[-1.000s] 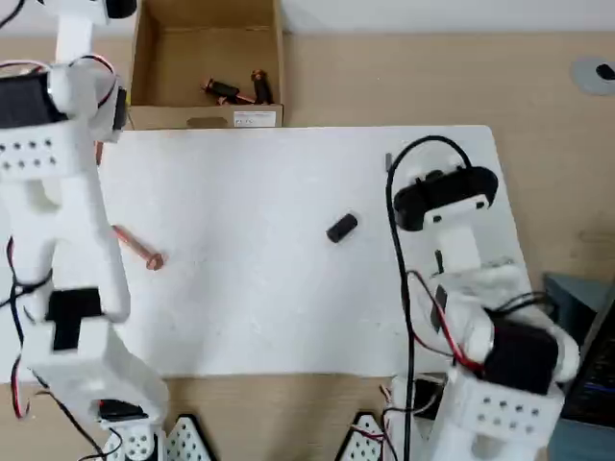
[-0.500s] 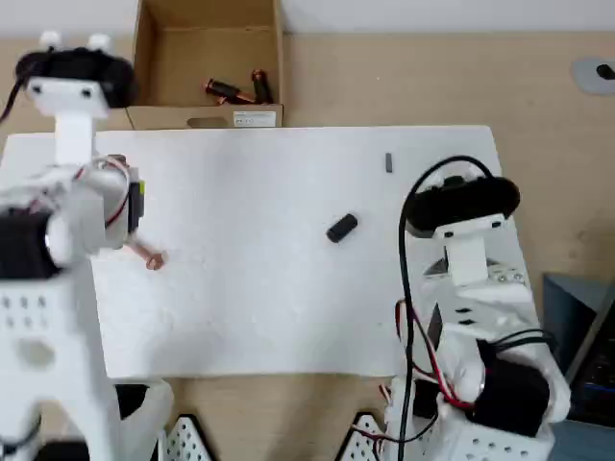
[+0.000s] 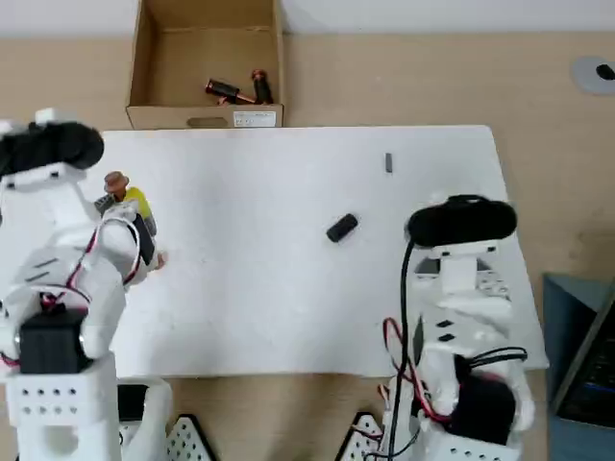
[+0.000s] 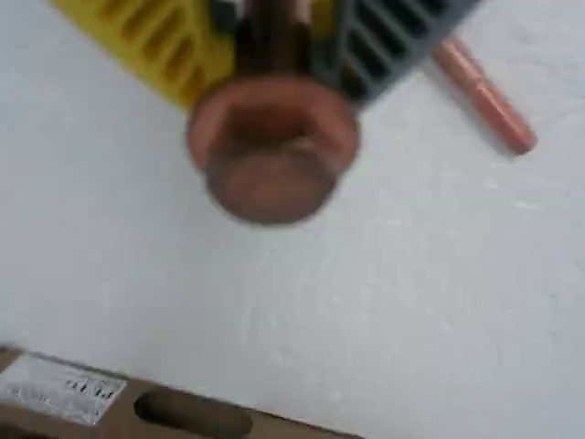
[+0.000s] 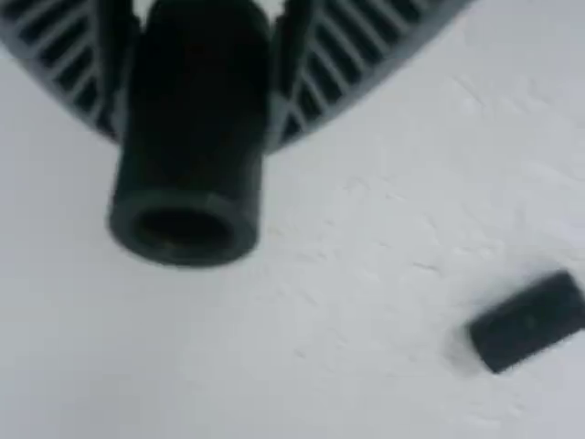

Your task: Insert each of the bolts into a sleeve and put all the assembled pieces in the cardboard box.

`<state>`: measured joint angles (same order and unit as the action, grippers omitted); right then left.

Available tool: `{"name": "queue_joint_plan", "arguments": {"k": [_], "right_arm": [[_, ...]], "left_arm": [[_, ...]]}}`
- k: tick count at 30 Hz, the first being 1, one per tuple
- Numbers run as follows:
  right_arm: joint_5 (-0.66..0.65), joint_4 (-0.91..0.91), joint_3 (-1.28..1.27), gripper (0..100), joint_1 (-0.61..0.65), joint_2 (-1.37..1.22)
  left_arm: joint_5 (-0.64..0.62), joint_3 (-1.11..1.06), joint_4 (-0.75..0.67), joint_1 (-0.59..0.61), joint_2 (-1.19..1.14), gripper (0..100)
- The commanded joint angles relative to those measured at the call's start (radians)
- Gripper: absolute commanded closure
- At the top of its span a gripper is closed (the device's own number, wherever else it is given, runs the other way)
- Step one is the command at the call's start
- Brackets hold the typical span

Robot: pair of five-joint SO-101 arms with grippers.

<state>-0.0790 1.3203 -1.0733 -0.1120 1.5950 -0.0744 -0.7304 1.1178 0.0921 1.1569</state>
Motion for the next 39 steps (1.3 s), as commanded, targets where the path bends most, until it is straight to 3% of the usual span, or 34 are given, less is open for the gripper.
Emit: {"name": "queue_joint_plan", "arguments": {"k": [1,9,14,18,22,32,39], "right_arm": [[0.064,-0.031,-0.056,98.9,0.11,0.067],[0.153,-0.13,-0.179,98.9,0.387,0.24],[0.152,-0.201,-0.271,98.9,0.555,0.321],[0.153,-0.245,-0.303,98.9,0.68,0.332],[0.153,-0.265,-0.321,98.9,0.777,0.338],[0.152,-0.27,-0.323,98.9,0.924,0.338],[0.147,-0.272,-0.315,98.9,0.978,0.338]], "left_arm": [[-0.081,-0.061,-0.063,-0.008,0.076,100],[-0.206,-0.193,-0.091,-0.011,0.24,100],[-0.227,-0.272,-0.091,-0.135,0.4,100],[-0.318,-0.327,-0.097,-0.285,0.55,100],[-0.377,-0.413,-0.155,-0.351,0.673,100],[-0.516,-0.43,-0.27,-0.365,0.665,100],[-0.511,-0.431,-0.262,-0.505,0.665,100]]}}
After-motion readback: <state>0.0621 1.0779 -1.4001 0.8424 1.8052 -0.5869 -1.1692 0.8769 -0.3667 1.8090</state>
